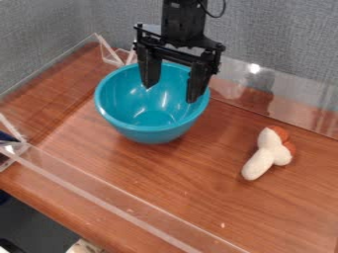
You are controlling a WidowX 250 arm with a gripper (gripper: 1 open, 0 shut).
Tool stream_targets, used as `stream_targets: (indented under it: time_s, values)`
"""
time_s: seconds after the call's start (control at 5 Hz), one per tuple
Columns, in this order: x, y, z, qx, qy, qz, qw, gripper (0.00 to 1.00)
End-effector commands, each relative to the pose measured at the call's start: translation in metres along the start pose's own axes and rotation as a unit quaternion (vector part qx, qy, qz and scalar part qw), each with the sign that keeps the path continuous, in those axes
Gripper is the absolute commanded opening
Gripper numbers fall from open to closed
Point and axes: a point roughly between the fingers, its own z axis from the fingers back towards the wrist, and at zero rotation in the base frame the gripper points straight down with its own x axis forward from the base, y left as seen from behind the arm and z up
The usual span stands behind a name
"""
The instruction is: Put the mushroom in the blue bowl
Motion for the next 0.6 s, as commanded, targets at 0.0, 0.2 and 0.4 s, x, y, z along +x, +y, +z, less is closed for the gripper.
stream_targets:
  time_s: [0.0,0.2,0.4]
  values:
    - [0.013,-0.03,-0.002,0.001,-0.003,-0.04,0.9992,1.0]
    - [0.042,-0.081,-0.029,-0.002,0.007,-0.136,0.9906,1.0]
    - [0.082,-0.133,-0.061,0.006,0.005,-0.251,0.9681,1.0]
